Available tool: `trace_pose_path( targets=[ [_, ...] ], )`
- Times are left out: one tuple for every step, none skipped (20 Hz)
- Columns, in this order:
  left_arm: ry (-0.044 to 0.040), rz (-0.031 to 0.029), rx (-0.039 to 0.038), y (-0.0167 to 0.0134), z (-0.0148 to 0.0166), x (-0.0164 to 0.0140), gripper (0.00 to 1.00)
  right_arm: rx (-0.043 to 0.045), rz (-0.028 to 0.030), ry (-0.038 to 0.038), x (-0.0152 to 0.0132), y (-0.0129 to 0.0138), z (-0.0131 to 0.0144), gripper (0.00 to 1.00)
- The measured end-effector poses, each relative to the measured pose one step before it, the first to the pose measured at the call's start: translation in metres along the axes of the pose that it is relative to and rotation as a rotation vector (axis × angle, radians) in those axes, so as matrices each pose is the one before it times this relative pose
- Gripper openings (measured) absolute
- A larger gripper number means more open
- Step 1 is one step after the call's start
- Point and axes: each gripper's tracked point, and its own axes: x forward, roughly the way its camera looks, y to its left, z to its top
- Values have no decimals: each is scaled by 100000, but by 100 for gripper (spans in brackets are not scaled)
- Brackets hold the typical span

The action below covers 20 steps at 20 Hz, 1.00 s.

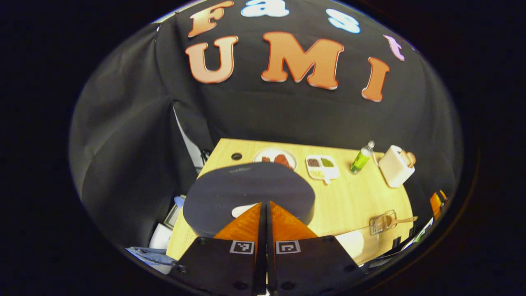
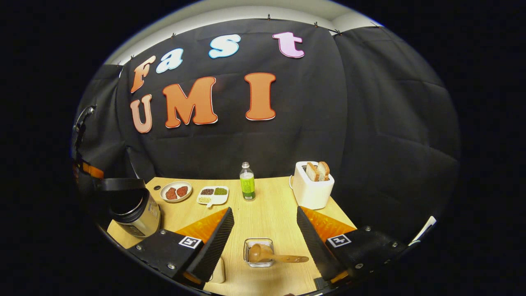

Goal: Close the left gripper, press the button to open the rice cooker; take a wooden spoon from the chopstick holder with the right hand, scoop a spoonful of rice and pour it into the rice cooker, then put the wooden spoon back into the chopstick holder.

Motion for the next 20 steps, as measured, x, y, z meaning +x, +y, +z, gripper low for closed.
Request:
trace_pose_path(
  targets=[
    [-5542,-625,-894,-132,1508,-715,9,-103,-394,170,177,-280,-45,95],
    [-4905,345,553,122,1229,-1073,2,-176,-424,272,123,-415,-66,96],
    [-5602,2128,1539,214,1344,-797,2,-154,-415,423,169,-260,-26,96],
    [-5370,2582,2165,290,1200,-793,2,198,-481,427,137,-240,-95,96],
    [-5374,1724,1398,-214,1088,-999,6,529,-464,742,228,-354,-395,96],
    [-4520,1941,2093,-526,463,-453,6,778,-532,820,226,-316,-257,95],
    [-4178,2223,2955,-12,1074,-837,5,767,-590,1121,206,-456,-461,95],
    [-4345,2034,3136,-348,880,-615,5,764,-600,1741,306,-385,-566,95],
    [-3940,793,2345,-677,632,-460,5,723,-411,2298,311,-236,-688,95],
    [-2765,28,1073,-850,241,-468,5,1222,-329,1538,229,-180,-427,96],
    [-2057,-1107,-7,-1191,60,-262,10,1483,109,879,202,-345,-337,95],
    [-1055,-433,-269,-926,-34,-232,13,1532,-6,758,261,-255,-239,95],
    [23,-1522,-966,-976,-201,-294,21,1410,-595,779,361,-376,-421,95],
    [-19,-719,-689,-886,-257,-211,24,1066,-989,972,410,-472,-340,95],
    [-276,-1171,-591,-725,2,-88,40,926,-896,934,254,-527,-599,95],
    [-693,181,142,-676,-141,-286,34,730,-429,651,269,-308,-503,95],
    [-708,-20,356,-280,138,53,46,456,-244,752,198,-111,-479,95],
    [-773,-522,310,-683,206,-149,58,504,-186,567,-44,-528,-647,95],
    [-1069,890,874,-201,32,-116,81,245,-175,688,39,-375,-716,95],
    [-524,277,684,-279,81,-22,84,-159,-353,896,-63,-256,-977,94]
  ],
)
